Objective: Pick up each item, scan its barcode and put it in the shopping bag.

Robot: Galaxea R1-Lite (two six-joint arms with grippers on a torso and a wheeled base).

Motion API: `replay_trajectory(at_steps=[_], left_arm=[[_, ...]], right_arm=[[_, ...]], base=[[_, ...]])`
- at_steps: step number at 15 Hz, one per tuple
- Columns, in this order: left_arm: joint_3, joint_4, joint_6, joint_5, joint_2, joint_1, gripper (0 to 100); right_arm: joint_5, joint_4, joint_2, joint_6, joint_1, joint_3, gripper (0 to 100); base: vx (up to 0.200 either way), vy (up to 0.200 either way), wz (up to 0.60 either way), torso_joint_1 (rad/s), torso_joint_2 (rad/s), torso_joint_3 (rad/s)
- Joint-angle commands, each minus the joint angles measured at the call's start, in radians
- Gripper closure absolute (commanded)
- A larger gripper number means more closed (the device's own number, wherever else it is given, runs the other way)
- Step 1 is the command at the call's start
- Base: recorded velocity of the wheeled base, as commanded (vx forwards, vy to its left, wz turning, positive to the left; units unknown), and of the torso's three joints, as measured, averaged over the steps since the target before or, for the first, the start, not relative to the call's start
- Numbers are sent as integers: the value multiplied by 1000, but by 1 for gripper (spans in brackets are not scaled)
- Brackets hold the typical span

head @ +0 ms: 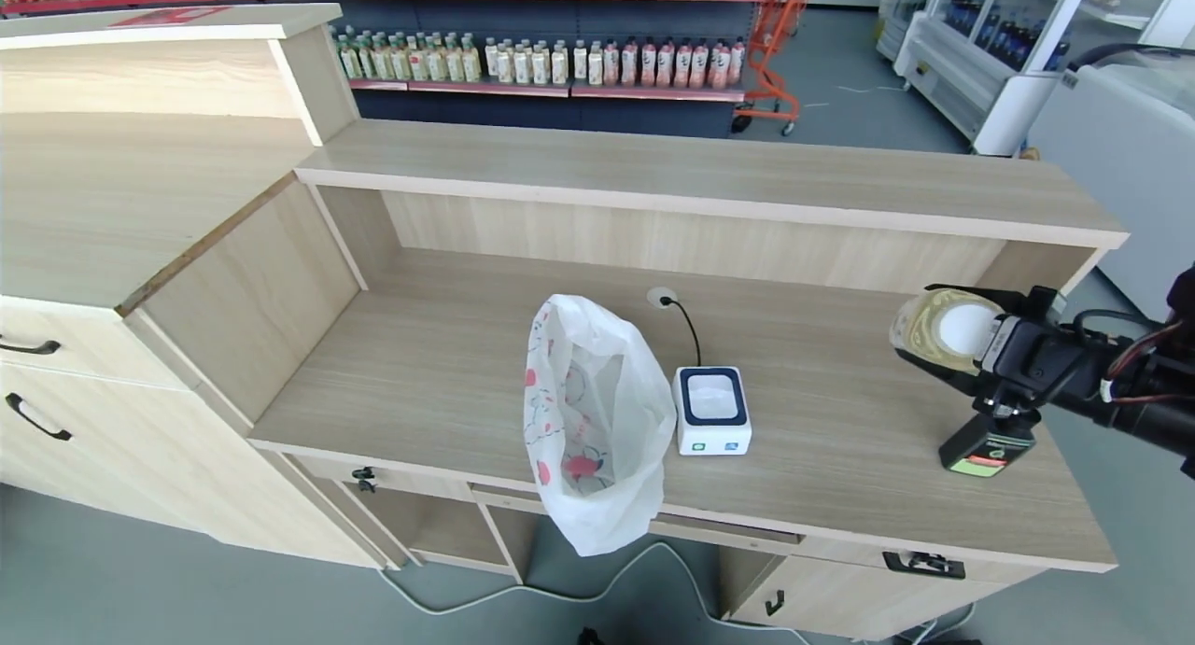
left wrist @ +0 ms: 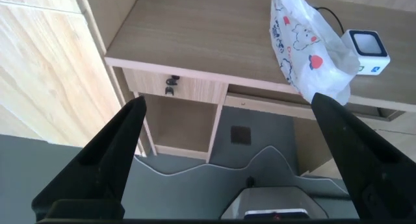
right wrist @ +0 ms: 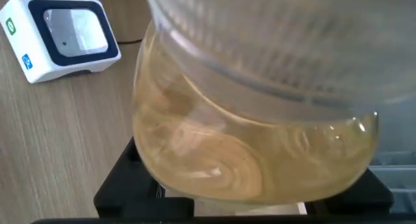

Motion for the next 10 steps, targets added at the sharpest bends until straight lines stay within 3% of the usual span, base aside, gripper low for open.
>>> replay_trajectory(at_steps=[1, 3, 10], left_arm=[[0, 0, 0, 0, 0, 0, 0], [0, 0, 0, 0, 0, 0, 0], [0, 0, 0, 0, 0, 0, 0]], right_arm=[[9, -2, 32, -47, 34, -3, 100], [10, -18, 61, -54, 78, 3, 100], [30, -51, 215, -165, 104, 2, 100]], base=[[0, 0, 600, 12, 2, -2], [0, 0, 600, -2, -2, 5], [0, 0, 0, 0, 0, 0]])
